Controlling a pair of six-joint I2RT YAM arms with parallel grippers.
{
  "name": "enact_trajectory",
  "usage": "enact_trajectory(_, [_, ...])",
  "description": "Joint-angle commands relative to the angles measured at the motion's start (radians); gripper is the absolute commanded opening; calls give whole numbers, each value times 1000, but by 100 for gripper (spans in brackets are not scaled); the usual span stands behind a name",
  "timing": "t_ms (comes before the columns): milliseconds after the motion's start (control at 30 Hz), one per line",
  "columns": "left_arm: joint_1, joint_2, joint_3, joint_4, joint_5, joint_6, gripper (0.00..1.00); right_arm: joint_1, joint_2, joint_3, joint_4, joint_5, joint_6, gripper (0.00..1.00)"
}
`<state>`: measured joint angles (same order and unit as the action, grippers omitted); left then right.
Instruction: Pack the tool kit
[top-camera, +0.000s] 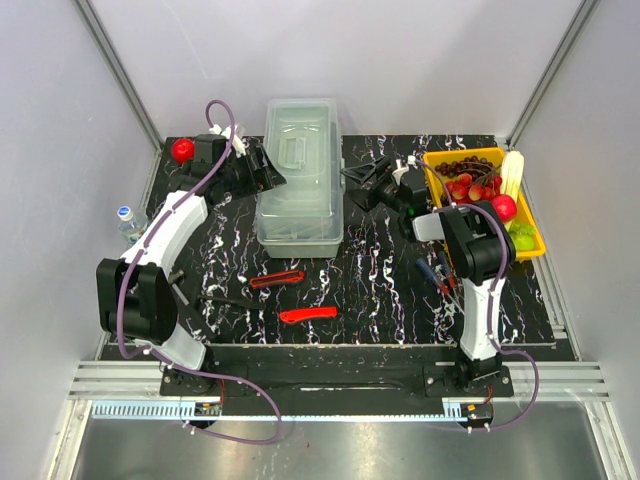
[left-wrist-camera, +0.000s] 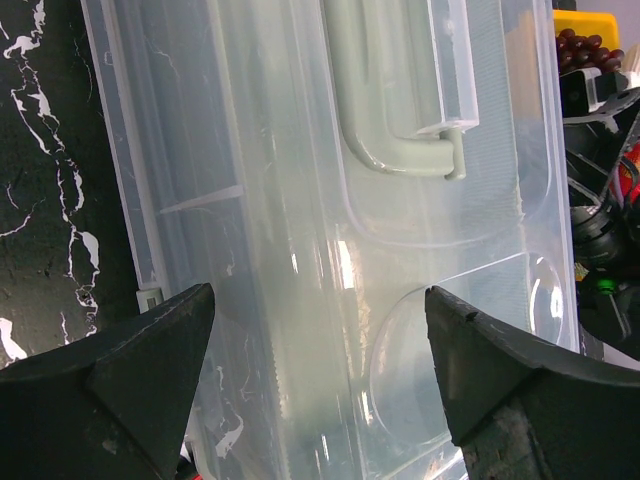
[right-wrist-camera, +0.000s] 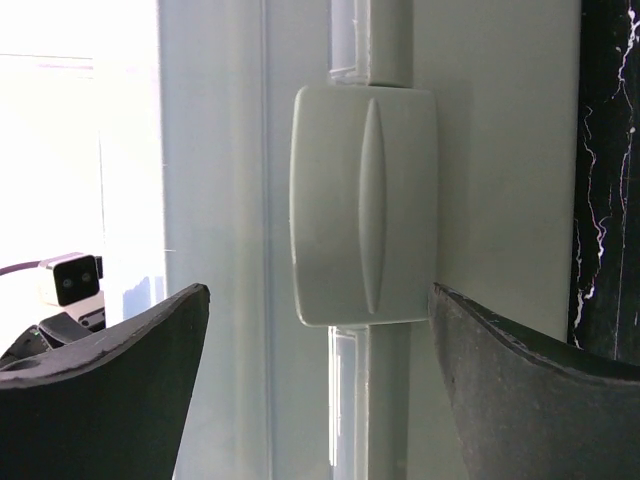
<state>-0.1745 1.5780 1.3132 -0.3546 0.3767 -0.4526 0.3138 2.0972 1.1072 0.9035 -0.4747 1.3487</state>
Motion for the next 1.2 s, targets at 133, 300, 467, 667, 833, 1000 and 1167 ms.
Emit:
enact_trajectory(133, [-22, 45, -37, -133, 47, 8, 88, 71, 110, 91, 279, -229, 101, 95])
enact_trajectory(300, [-22, 53, -26, -132, 64, 20, 88, 71, 164, 152, 308, -257, 107, 95])
enact_trajectory(467, [-23, 56, -28, -132, 79, 23, 88, 71, 224, 218, 380, -269, 150, 93])
enact_trajectory(667, [-23, 62, -35, -132, 76, 32, 88, 77, 233, 223, 492, -291, 190, 73])
enact_trajectory(833, [-23, 68, -31, -142, 67, 37, 88, 80, 219, 197, 473, -285, 159, 52])
enact_trajectory(1000, [-22, 63, -31, -153, 57, 46, 88, 80, 173, 171, 353, -254, 77, 43])
enact_trajectory(1167, [-25, 60, -38, -156, 51, 51, 88, 80, 110, 148, 209, -206, -23, 39])
